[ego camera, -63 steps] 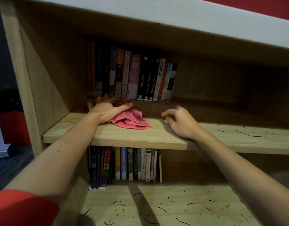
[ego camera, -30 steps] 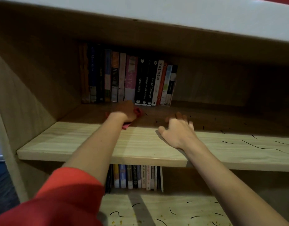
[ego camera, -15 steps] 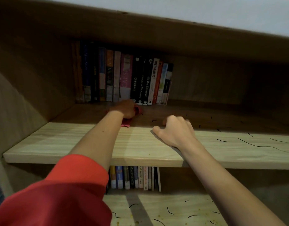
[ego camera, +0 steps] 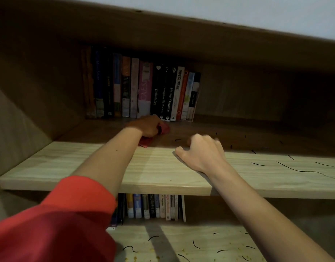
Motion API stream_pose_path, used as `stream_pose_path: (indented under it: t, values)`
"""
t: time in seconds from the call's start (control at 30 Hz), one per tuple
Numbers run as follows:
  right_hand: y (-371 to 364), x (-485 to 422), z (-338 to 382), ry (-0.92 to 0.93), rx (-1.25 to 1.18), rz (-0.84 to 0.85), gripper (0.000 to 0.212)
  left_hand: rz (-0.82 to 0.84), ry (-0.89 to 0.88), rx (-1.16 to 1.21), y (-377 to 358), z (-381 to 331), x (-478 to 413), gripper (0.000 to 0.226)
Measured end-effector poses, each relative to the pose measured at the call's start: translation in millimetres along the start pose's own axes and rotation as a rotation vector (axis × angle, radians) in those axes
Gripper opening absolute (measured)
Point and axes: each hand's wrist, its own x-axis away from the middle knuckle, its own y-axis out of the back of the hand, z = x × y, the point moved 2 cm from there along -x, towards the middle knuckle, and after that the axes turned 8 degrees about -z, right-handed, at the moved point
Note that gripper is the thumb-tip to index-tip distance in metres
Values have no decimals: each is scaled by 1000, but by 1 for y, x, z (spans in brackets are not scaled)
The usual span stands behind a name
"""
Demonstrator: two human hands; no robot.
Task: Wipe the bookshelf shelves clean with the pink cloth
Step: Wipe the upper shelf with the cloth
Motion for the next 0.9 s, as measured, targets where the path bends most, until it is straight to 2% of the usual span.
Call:
stream_pose_path:
  t: [0.13, 0.27, 0.37, 0.57, 0.7, 0.9]
  values:
    - [0, -1, 0, 14, 20, -5, 43, 26, -5, -44, 17, 2, 7, 51]
    - [0, 0, 1, 12, 32, 7, 40, -17, 16, -78, 5, 3, -7, 38]
    - [-1, -1, 0, 6, 30, 17, 40, -29, 14, -92, 1, -3, -14, 42]
    - [0, 0, 1, 12, 28, 17, 36, 110, -69, -86, 19, 13, -1, 56]
    - [0, 0, 0, 10, 11, 23, 38, -23, 18, -171, 12, 25, -14, 47]
    - [-1, 0, 2, 12, 15, 9, 38, 17, -2, -86, 4, 17, -17, 48]
